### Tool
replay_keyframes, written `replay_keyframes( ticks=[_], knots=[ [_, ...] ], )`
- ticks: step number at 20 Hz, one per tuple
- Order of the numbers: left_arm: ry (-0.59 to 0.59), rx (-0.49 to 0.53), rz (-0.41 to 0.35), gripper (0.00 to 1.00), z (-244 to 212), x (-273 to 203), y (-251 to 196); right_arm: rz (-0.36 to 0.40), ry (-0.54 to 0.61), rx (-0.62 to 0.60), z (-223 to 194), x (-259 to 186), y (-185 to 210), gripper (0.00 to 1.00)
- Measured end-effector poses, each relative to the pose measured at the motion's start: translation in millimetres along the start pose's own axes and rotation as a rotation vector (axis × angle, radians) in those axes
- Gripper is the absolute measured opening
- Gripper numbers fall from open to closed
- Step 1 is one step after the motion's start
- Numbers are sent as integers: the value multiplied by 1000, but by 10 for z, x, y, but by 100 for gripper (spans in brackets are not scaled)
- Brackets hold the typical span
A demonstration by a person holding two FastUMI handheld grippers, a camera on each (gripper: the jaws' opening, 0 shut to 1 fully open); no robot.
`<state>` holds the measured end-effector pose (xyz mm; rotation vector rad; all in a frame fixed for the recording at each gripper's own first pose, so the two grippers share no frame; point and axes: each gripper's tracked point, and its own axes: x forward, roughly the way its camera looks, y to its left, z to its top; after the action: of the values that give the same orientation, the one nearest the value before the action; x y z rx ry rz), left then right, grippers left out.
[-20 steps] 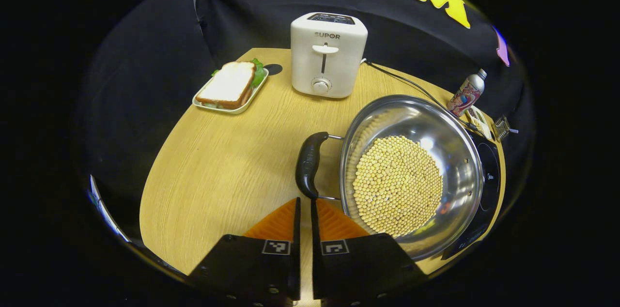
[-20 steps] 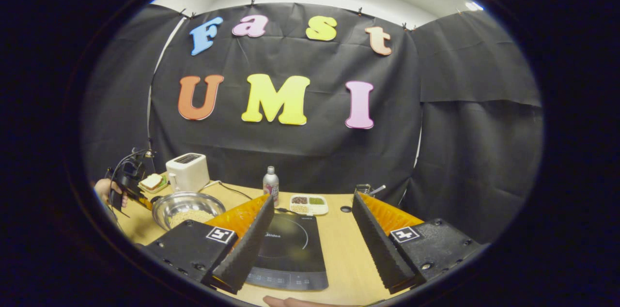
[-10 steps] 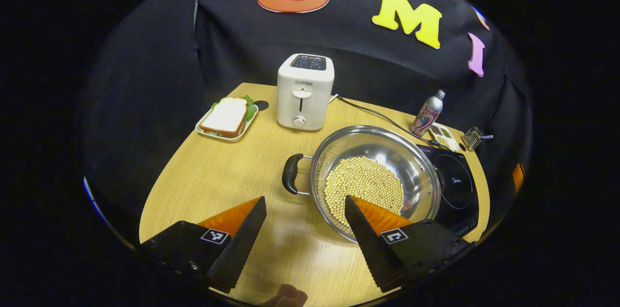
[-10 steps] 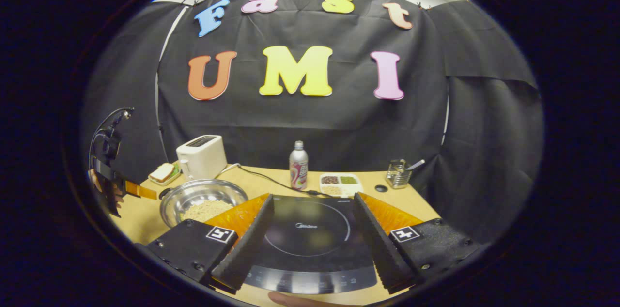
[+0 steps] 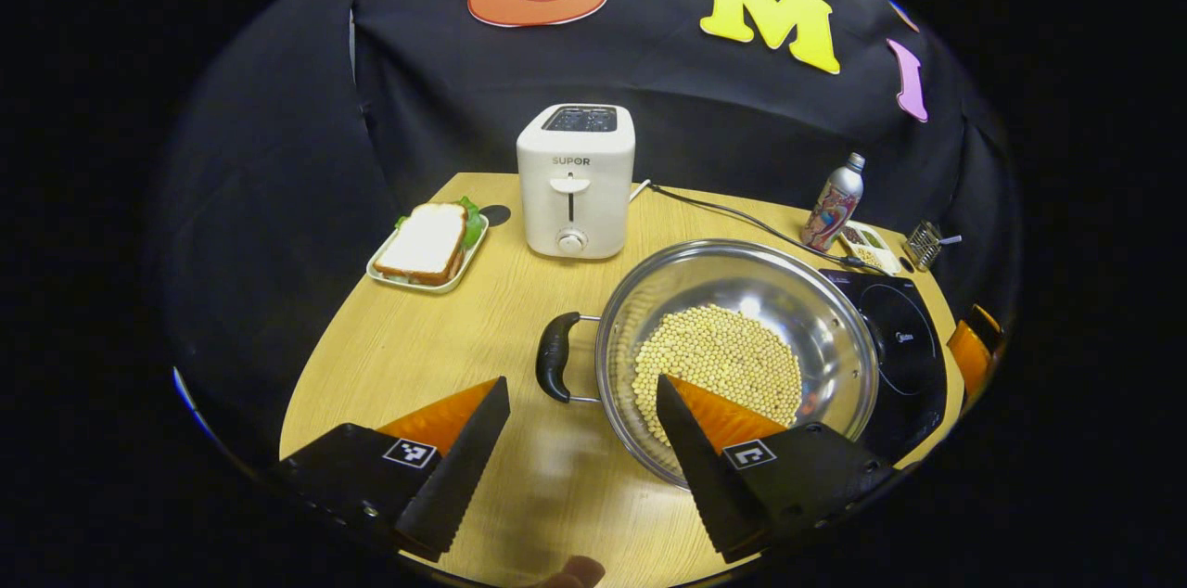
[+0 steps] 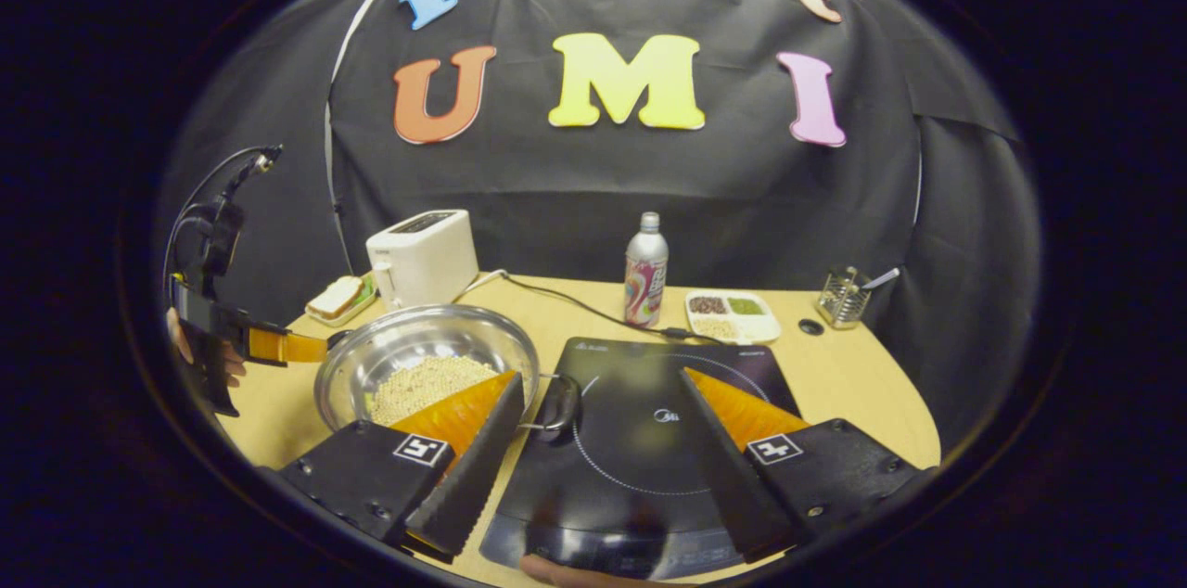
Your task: First push the handle of the pot to place it horizontally, then grasp the pot with both hands and set it on the induction cooktop.
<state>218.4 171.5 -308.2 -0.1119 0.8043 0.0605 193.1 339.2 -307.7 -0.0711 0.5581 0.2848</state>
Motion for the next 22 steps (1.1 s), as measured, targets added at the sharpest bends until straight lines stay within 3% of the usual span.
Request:
replay_keyframes(
  ticks=[4, 10, 16, 19, 21, 22],
  knots=[
    [72, 32, 9, 96, -112, 205, 31, 5, 71, -1, -172, 369, 191, 100],
    [168, 54, 40, 95, -281, 570, 118, -69, 185, 7, -464, 846, 288, 99],
    [202, 39, -17, 100, -279, 773, 74, -92, 242, 15, -576, 1042, 396, 97],
    [204, 40, -47, 93, -261, 791, -1, -123, 247, 1, -558, 1077, 387, 93],
    [205, 37, -62, 78, -236, 779, -32, -144, 274, -43, -590, 1092, 372, 89],
    [206, 47, -64, 80, -247, 786, -39, -150, 276, -62, -593, 1088, 365, 84]
  ],
)
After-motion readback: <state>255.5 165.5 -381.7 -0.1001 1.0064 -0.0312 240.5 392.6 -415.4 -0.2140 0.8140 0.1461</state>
